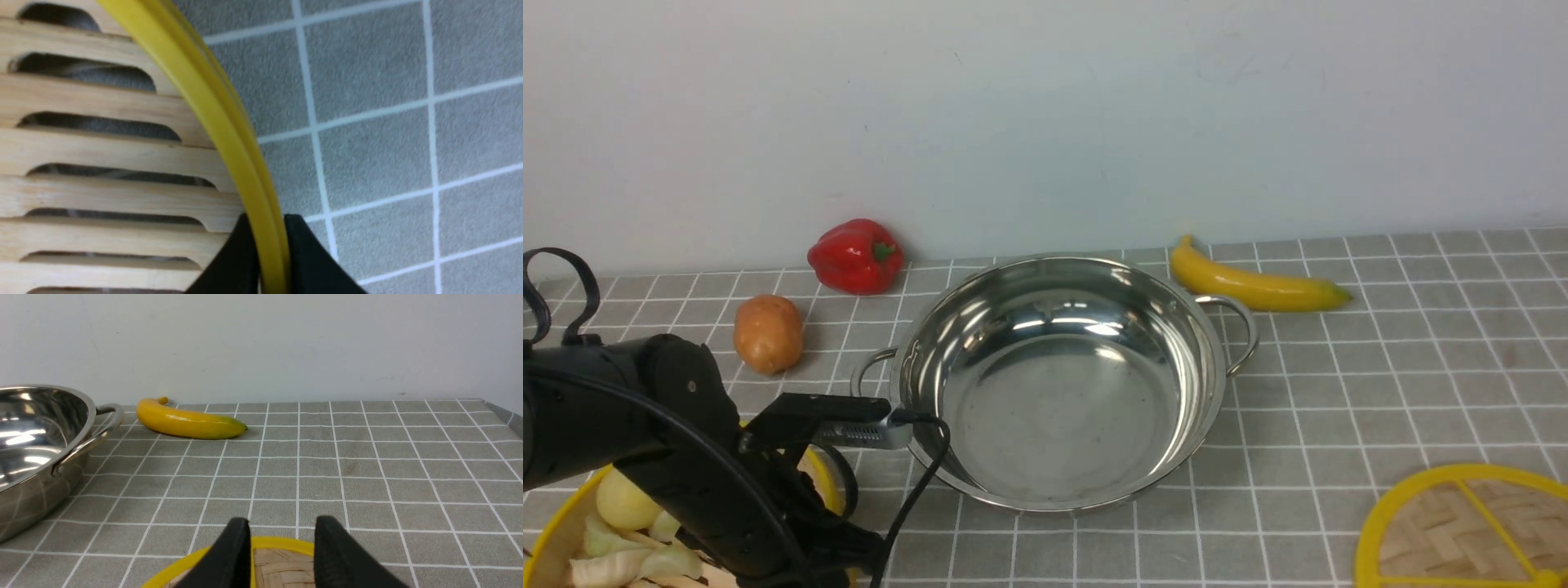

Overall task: Place the steamer in the pot on the grey tablecloth, and put the lid on the steamer.
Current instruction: 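Grasp the rim of the steamer basket holding the buns with the left gripper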

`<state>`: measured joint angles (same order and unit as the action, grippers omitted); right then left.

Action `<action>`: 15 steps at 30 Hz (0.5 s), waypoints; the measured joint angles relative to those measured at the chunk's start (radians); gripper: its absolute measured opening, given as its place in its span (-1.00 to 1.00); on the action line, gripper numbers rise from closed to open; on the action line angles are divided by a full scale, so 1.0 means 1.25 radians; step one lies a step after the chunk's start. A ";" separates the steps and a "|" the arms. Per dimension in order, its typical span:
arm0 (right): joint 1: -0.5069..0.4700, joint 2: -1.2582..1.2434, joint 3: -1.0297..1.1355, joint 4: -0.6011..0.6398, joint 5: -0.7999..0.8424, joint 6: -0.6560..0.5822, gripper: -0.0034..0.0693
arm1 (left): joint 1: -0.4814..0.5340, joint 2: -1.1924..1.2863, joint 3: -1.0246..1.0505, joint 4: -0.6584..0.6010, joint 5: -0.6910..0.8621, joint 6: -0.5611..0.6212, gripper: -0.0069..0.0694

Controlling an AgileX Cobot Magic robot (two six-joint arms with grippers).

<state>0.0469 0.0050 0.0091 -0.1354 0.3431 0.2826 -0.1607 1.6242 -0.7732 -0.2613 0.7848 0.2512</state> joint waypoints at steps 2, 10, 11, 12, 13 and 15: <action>0.000 0.000 0.000 0.000 0.000 0.000 -0.24 | 0.000 -0.001 -0.001 0.013 0.014 0.000 -0.69; 0.000 0.000 0.000 0.000 0.000 0.000 -0.24 | 0.000 -0.001 -0.002 0.032 0.039 0.002 -0.70; 0.000 0.000 0.000 0.000 0.000 0.000 -0.24 | 0.000 -0.001 -0.002 0.032 0.039 0.002 -0.69; 0.000 0.000 0.000 0.000 0.000 0.000 -0.24 | 0.000 -0.001 -0.002 0.031 0.039 0.002 -0.69; 0.000 0.000 0.000 0.000 0.000 0.000 -0.24 | 0.000 -0.001 -0.002 0.031 0.039 0.002 -0.69; 0.000 0.000 0.000 0.000 0.000 0.000 -0.24 | 0.000 -0.001 -0.002 0.030 0.039 0.002 -0.69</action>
<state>0.0469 0.0050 0.0091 -0.1354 0.3431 0.2826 -0.1607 1.6233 -0.7758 -0.2232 0.8332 0.2532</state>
